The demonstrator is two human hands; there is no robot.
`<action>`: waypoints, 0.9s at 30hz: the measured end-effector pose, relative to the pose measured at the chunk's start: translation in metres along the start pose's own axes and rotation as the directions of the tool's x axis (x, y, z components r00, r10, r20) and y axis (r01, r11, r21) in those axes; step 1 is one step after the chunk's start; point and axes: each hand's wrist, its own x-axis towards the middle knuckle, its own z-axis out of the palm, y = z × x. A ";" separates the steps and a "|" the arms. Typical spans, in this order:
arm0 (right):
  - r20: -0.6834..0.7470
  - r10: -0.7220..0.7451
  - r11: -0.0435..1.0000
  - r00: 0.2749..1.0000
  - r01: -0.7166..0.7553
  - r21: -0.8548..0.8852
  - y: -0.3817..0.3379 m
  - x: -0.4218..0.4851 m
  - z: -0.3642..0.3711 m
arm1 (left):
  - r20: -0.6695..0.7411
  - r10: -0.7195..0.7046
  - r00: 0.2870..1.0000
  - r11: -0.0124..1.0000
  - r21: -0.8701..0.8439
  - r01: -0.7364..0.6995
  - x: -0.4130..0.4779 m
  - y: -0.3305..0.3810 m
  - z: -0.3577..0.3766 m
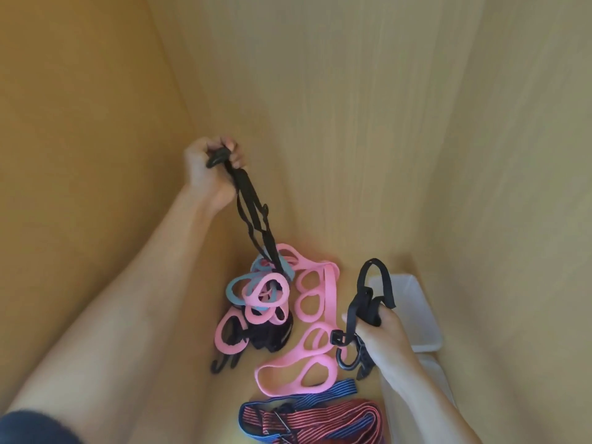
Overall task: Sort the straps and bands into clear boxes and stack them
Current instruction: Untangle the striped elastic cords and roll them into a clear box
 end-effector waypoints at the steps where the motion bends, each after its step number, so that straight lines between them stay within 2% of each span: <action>1: 0.001 -0.005 1.000 1.000 0.005 0.007 -0.004 0.002 0.001 | 0.022 0.009 1.000 1.000 -0.002 -0.009 0.001 0.006 0.005; 6: 0.011 -0.101 0.995 0.995 0.101 -0.012 -0.030 0.012 0.011 | 0.116 0.014 0.993 1.000 0.000 -0.014 -0.002 0.023 0.037; 12: 0.029 -0.217 0.976 0.976 0.217 -0.009 -0.068 0.032 0.044 | 0.145 0.002 0.989 1.000 -0.028 0.002 -0.011 0.032 0.064; 16: 0.114 -0.252 0.967 0.961 0.253 0.007 -0.088 0.051 0.082 | 0.192 0.010 0.981 1.000 -0.022 -0.006 -0.016 0.037 0.079; 19: 0.239 -0.241 0.970 0.941 0.224 0.097 -0.096 0.065 0.111 | 0.216 0.021 0.976 0.999 -0.043 -0.012 -0.019 0.043 0.086; 21: 0.250 -0.198 0.979 0.948 0.178 0.099 -0.097 0.073 0.125 | 0.226 0.035 0.973 0.998 -0.057 -0.022 -0.022 0.047 0.087; 24: 0.198 -0.172 0.985 0.965 0.172 0.013 -0.102 0.085 0.133 | 0.194 0.079 0.978 0.996 -0.060 -0.069 -0.026 0.053 0.078; 27: 0.130 -0.167 0.986 0.977 0.167 0.010 -0.111 0.097 0.126 | 0.056 0.155 0.986 0.988 -0.004 -0.155 -0.029 0.053 0.049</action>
